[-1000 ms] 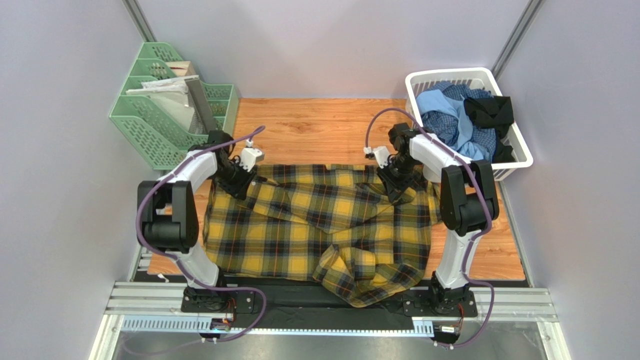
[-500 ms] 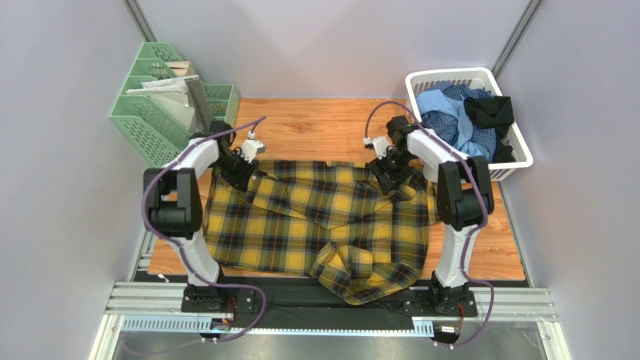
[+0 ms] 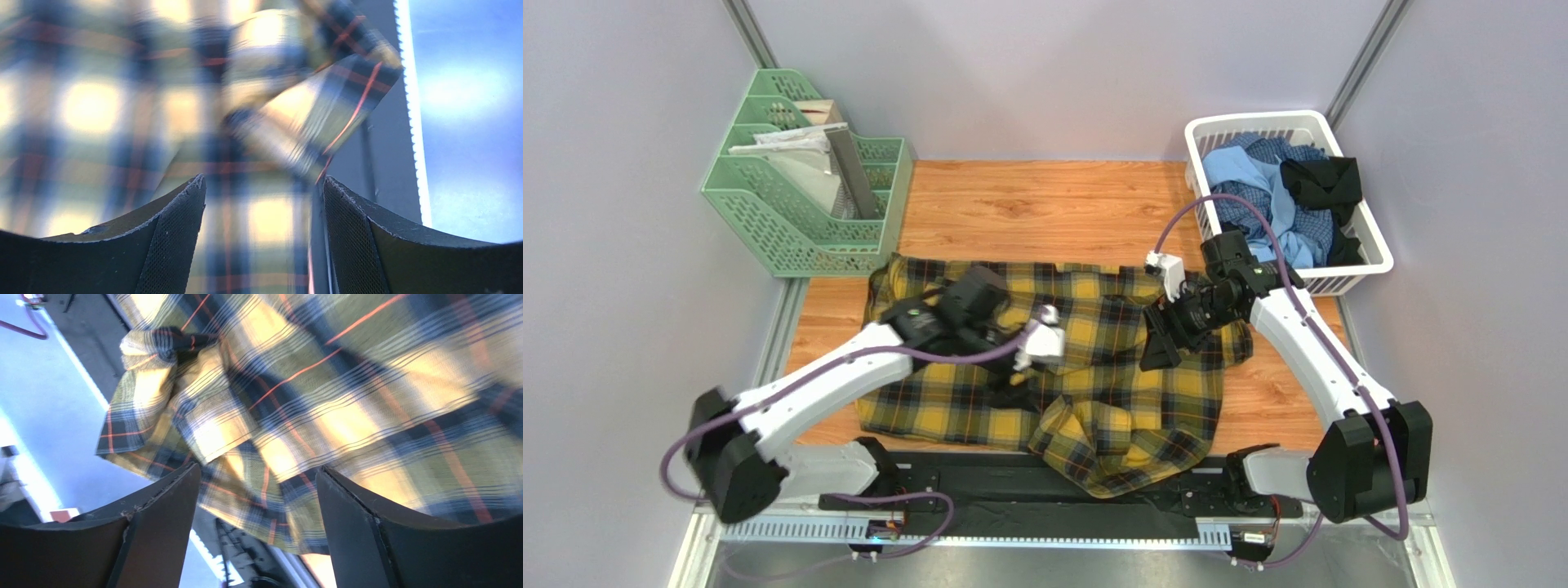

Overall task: Fold and stack the long sleeve shirts
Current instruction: Fold the shirt

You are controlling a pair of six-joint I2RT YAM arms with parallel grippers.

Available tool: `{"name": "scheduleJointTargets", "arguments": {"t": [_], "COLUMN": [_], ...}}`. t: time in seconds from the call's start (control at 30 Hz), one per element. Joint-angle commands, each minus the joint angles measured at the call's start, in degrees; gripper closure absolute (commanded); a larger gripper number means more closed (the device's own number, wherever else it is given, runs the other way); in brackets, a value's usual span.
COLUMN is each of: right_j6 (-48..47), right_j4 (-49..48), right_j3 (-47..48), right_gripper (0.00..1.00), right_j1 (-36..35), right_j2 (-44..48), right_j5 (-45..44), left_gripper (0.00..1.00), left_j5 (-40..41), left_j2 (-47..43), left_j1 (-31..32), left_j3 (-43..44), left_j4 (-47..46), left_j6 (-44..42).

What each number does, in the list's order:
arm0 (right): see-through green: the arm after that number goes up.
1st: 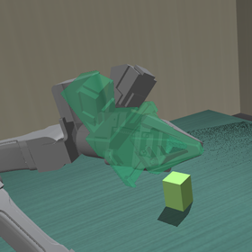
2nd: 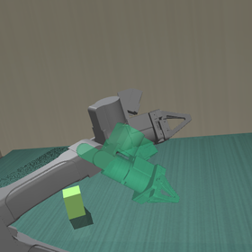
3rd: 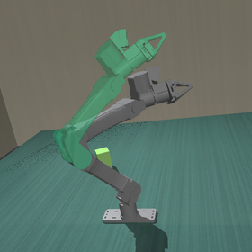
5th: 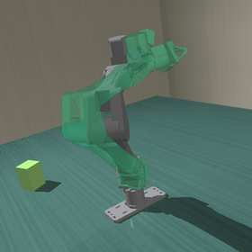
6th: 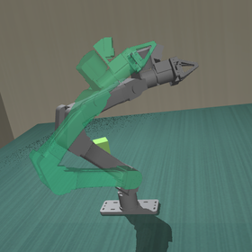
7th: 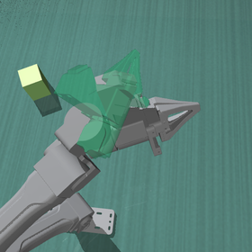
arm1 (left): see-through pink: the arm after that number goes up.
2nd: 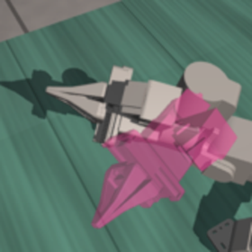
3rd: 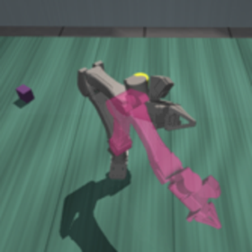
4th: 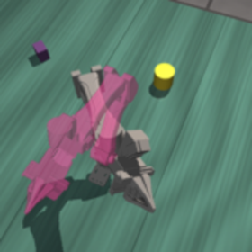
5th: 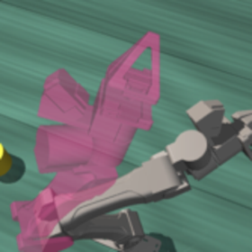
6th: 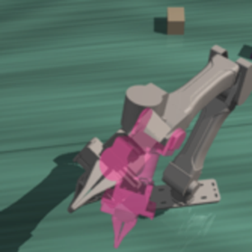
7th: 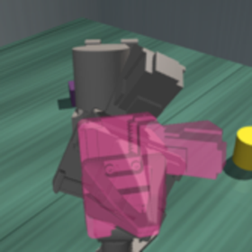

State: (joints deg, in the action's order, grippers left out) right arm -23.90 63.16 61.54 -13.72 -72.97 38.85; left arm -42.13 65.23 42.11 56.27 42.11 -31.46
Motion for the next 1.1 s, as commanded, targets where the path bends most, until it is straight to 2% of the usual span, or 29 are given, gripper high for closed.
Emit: {"name": "scheduleJointTargets", "arguments": {"t": [0.0,0.07,0.17,0.33,0.47,0.53,0.57,0.63,0.67,0.7,0.77,0.83,0.93,0.97,1.03,1.07], "right_j6": [3.8,5.7,7.7,9.5,8.9,8.8,8.4,7.1,6.7,6.4,5.8,6.2,7.4,8.7,10.4,12.8], "right_j4": [-3.1,-4.6,-5.1,-5.5,-4.2,-4.1,-3.8,-3.3,-2.9,-2.8,-2.7,-3.2,-4.9,-6.9,-9.6,-13.0], "right_j3": [-1.8,-2.5,-2.9,-3.1,-3.0,-2.9,-2.8,-2.7,-2.5,-2.5,-2.3,-2.0,-0.3,0.2,1.5,2.1], "right_gripper": [0.26,0.25,0.23,0.18,0.15,0.15,0.15,0.14,0.15,0.16,0.19,0.22,0.21,0.20,0.17,0.16], "right_j1": [1.2,3.8,7.6,16.1,17.9,18.0,18.0,18.0,18.0,18.0,17.9,17.5,14.8,14.0,10.8,10.1], "right_j2": [1.7,3.3,5.3,6.7,6.8,7.1,7.3,7.7,7.9,8.1,8.3,7.8,7.1,7.1,7.5,7.5], "right_j5": [4.1,3.7,2.5,1.7,2.3,2.0,2.0,1.5,1.5,1.6,4.2,8.4,13.1,13.7,15.6,16.4], "left_gripper": [0.23,0.23,0.18,0.15,0.16,0.23,0.34,0.49,0.67,0.76,1.00,1.00,1.00,1.00,1.00,1.00], "left_j5": [4.1,3.3,3.2,3.5,7.8,7.9,8.5,8.7,9.7,9.8,10.6,12.5,23.2,30.8,39.3,46.0], "left_j2": [13.2,20.8,27.5,34.1,40.8,43.5,43.5,41.0,39.4,37.4,29.5,21.8,14.1,12.5,9.5,8.9], "left_j1": [13.3,15.5,18.3,21.9,23.2,23.2,23.2,23.2,23.0,22.8,22.1,20.8,18.9,18.5,18.4,18.4], "left_j3": [4.7,8.0,12.9,15.0,17.4,19.0,19.0,18.3,17.0,16.2,14.2,13.8,14.4,14.8,14.8,15.2], "left_j4": [-12.8,-12.6,-13.4,-15.8,-15.2,-13.7,-13.4,-12.8,-12.9,-12.8,-13.3,-13.9,-15.8,-16.7,-18.6,-18.8], "left_j6": [2.8,2.2,1.1,1.4,1.8,0.7,0.4,-0.2,0.4,0.4,1.6,4.6,13.1,15.4,21.4,23.2]}}
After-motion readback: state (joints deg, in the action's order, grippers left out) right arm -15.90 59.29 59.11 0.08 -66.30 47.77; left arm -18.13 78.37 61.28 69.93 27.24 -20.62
